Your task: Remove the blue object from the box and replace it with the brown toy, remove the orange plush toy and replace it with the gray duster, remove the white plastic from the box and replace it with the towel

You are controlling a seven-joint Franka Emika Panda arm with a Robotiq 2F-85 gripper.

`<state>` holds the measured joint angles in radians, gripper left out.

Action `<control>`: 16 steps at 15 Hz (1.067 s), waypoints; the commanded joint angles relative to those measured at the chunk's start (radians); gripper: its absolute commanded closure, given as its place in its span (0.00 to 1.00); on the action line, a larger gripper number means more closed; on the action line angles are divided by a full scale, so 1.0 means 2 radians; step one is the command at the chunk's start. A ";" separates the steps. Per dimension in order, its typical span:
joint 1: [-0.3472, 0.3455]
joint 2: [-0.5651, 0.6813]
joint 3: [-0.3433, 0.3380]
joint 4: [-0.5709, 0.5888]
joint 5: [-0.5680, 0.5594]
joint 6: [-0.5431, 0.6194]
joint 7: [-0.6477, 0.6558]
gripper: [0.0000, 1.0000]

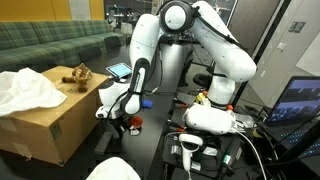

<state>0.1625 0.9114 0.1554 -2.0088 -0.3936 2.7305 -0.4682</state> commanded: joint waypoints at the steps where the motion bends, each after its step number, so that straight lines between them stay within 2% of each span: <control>1: -0.002 -0.013 0.002 -0.003 -0.010 -0.003 -0.011 0.73; 2: 0.001 -0.014 0.000 0.000 -0.011 -0.002 -0.009 0.72; 3: 0.004 -0.017 -0.002 -0.001 -0.012 0.000 -0.006 0.66; 12: 0.023 -0.036 -0.006 0.023 -0.035 0.014 -0.010 0.00; 16: 0.025 -0.026 0.000 0.050 -0.039 0.009 -0.023 0.00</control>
<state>0.2051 0.8471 0.1533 -1.9516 -0.4488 2.7434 -0.4856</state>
